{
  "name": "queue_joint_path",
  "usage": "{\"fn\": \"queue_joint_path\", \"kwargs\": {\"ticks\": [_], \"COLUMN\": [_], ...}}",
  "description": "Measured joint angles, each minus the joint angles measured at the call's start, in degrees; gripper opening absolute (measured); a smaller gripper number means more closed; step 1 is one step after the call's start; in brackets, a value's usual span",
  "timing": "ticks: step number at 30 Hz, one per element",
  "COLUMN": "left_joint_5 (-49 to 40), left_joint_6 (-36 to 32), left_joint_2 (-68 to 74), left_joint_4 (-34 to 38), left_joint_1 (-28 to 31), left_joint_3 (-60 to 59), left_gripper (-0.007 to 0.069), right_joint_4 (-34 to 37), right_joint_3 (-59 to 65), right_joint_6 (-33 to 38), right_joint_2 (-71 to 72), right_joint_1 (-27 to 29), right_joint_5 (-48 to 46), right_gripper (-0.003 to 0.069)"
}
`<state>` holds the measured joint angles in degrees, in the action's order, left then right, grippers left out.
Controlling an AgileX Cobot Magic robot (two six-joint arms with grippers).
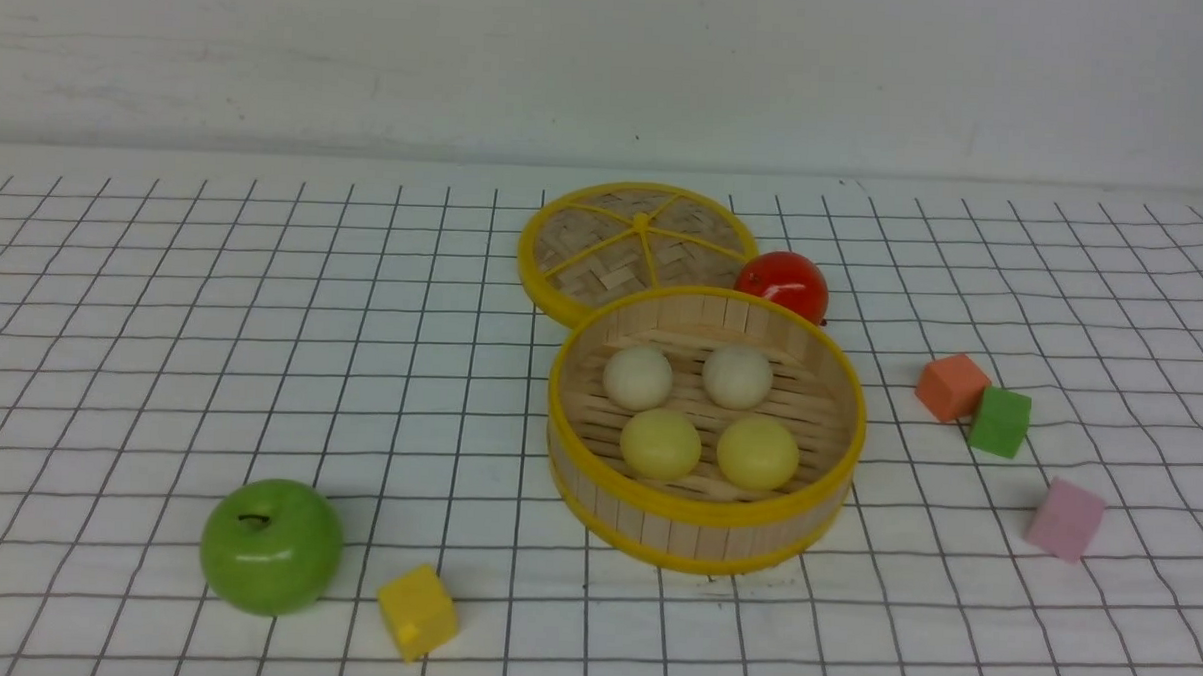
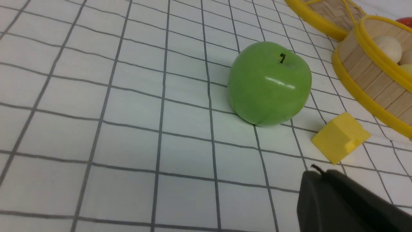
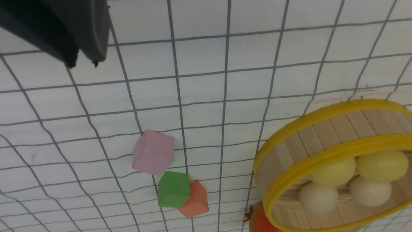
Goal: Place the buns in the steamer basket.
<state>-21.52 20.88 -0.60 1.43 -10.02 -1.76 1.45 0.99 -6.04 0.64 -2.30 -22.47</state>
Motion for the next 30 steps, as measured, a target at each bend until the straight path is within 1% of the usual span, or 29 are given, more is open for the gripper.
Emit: {"fn": "queue_joint_path", "kwargs": {"ticks": [30], "left_joint_5": [0.0], "left_joint_6": [0.0], "left_joint_2": [0.0], "left_joint_4": [0.0], "left_joint_1": [0.0], "left_joint_3": [0.0], "left_gripper": [-0.0013], "right_joint_4": [0.0], "right_joint_3": [0.0], "right_joint_6": [0.0], "right_joint_2": [0.0], "right_joint_1": [0.0], "right_joint_5": [0.0], "right_gripper": [0.0097]}}
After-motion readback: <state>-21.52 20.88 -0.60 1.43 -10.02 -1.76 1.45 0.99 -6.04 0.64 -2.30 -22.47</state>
